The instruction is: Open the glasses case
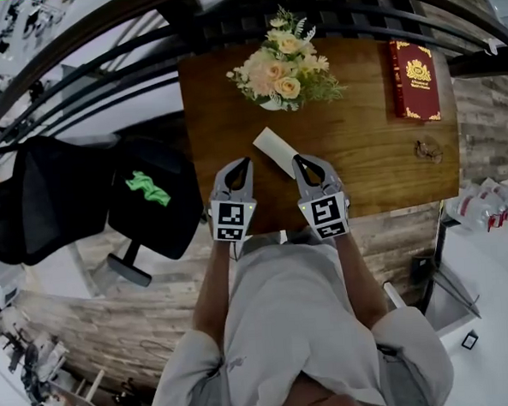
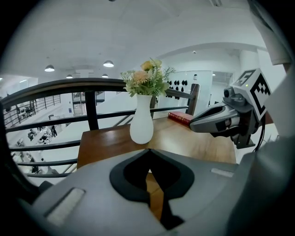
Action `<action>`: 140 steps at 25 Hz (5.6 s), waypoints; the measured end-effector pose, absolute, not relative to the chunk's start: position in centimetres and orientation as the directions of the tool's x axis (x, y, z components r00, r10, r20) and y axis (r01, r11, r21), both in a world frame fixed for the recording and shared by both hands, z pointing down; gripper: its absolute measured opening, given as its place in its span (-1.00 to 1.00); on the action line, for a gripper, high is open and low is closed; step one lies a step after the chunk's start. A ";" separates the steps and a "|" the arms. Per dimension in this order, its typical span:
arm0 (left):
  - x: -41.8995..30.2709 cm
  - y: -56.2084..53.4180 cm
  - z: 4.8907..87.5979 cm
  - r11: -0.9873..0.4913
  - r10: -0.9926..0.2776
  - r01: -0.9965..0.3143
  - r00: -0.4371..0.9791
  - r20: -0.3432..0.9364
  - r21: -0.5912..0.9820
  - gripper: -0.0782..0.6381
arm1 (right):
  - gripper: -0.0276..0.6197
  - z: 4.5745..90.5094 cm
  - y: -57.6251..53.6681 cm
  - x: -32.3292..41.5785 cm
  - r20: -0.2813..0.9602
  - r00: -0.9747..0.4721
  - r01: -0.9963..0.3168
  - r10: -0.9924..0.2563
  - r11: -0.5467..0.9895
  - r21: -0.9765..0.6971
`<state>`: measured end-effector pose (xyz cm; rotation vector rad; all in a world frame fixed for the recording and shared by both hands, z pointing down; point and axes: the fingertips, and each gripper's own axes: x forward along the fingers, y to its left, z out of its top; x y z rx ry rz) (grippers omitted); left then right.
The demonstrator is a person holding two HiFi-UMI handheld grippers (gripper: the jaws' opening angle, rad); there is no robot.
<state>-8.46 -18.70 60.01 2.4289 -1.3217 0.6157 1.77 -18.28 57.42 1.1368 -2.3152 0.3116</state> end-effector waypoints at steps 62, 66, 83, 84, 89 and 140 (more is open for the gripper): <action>-5.5 -20.5 70.4 -0.600 -0.539 -0.797 0.472 0.698 0.076 -0.73 | 0.03 70.8 -16.6 0.7 0.843 -0.370 -0.629 -0.391 0.773 0.082; -5.5 -20.5 70.5 -0.599 -0.541 -0.797 0.474 0.695 0.078 -0.73 | 0.03 70.8 -16.6 0.7 0.844 -0.369 -0.631 -0.391 0.772 0.082; -5.6 -20.4 70.6 -0.596 -0.539 -0.799 0.465 0.703 0.071 -0.73 | -0.18 68.4 -16.9 1.4 0.811 -0.401 -0.655 -0.426 0.752 0.071; -5.5 -20.4 70.7 -0.597 -0.540 -0.799 0.465 0.701 0.070 -0.73 | -0.20 68.3 -17.0 1.5 0.809 -0.402 -0.656 -0.429 0.751 0.072; -5.4 -20.5 70.8 -0.599 -0.540 -0.798 0.469 0.699 0.073 -0.73 | -0.34 67.7 -17.2 1.7 0.800 -0.408 -0.662 -0.440 0.746 0.072; -5.5 -20.5 71.0 -0.593 -0.542 -0.803 0.452 0.708 0.059 -0.73 | -0.79 67.0 -21.9 7.1 0.770 -0.337 -0.796 -0.542 0.601 0.075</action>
